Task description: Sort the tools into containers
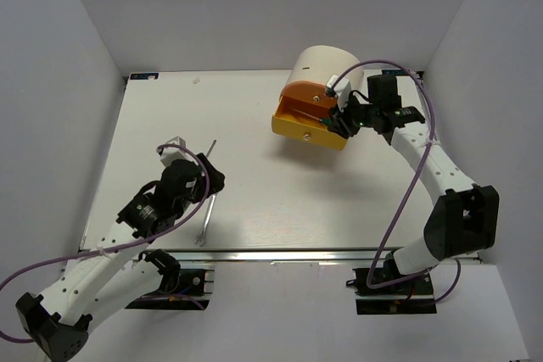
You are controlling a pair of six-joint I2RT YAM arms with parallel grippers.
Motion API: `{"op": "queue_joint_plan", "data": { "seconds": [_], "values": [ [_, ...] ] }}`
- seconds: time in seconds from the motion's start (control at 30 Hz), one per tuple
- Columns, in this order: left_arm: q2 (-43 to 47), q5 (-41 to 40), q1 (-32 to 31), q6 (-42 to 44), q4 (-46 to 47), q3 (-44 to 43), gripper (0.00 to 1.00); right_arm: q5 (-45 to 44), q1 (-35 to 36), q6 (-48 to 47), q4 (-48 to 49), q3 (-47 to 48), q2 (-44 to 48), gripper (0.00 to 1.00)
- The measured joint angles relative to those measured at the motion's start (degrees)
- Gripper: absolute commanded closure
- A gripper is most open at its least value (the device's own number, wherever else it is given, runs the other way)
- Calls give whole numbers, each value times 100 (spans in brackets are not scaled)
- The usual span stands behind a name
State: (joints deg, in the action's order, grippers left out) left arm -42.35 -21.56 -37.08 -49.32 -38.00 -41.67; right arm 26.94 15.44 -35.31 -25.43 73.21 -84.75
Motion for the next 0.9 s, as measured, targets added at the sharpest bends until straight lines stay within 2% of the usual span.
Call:
{"op": "queue_joint_plan", "data": {
  "seconds": [0.1, 0.13, 0.17, 0.2, 0.33, 0.43, 0.53, 0.67, 0.8, 0.83, 0.9],
  "values": [
    [-37, 2, 0, 17, 28, 0, 20, -20, 0, -39, 81, 162, -179, 99],
    [-57, 2, 0, 24, 35, 0, 20, -31, 0, -63, 116, 208, -236, 87],
    [-79, 4, 0, 35, 37, 0, 20, -48, 0, -85, 153, 256, -291, 80],
    [-98, 4, 0, 42, 35, 0, 20, -70, 0, -101, 175, 310, -356, 66],
    [-181, 7, 0, 85, 42, -2, 20, -116, 0, -114, 227, 409, -479, 48],
    [-260, 7, 0, 136, 76, -2, 20, -125, 0, -105, 306, 426, -481, 44],
    [-417, -9, 0, 225, 85, -17, 20, -125, 0, -92, 337, 426, -481, 42],
    [-896, -63, 28, 492, 61, -205, 23, -116, 0, -44, 330, 426, -459, 44],
    [-1690, -146, 234, 905, -81, -730, 29, -48, 0, 50, 278, 426, -293, 56],
    [-1886, -166, 319, 1025, -103, -868, 31, -20, -2, 68, 278, 426, -210, 64],
    [-2170, -188, 470, 1257, -116, -1060, 31, 9, -7, 107, 286, 426, -37, 72]
  ]
}}
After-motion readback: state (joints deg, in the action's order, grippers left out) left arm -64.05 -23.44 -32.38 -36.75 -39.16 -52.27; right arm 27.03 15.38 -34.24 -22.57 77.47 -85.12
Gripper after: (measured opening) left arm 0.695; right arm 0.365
